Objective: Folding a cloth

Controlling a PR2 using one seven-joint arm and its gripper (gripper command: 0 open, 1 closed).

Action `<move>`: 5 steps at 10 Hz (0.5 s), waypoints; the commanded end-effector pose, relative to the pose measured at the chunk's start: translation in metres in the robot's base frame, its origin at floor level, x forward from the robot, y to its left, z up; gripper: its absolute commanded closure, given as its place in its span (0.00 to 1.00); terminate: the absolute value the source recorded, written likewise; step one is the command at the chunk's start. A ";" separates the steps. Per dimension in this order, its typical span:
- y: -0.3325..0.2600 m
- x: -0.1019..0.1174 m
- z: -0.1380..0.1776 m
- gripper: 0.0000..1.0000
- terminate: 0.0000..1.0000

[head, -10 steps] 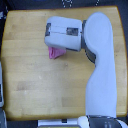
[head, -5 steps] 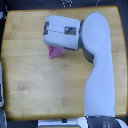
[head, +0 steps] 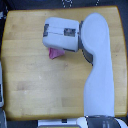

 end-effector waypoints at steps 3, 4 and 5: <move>0.005 0.001 -0.001 0.00 0.00; 0.005 0.001 0.001 0.00 0.00; 0.005 0.002 0.002 0.00 0.00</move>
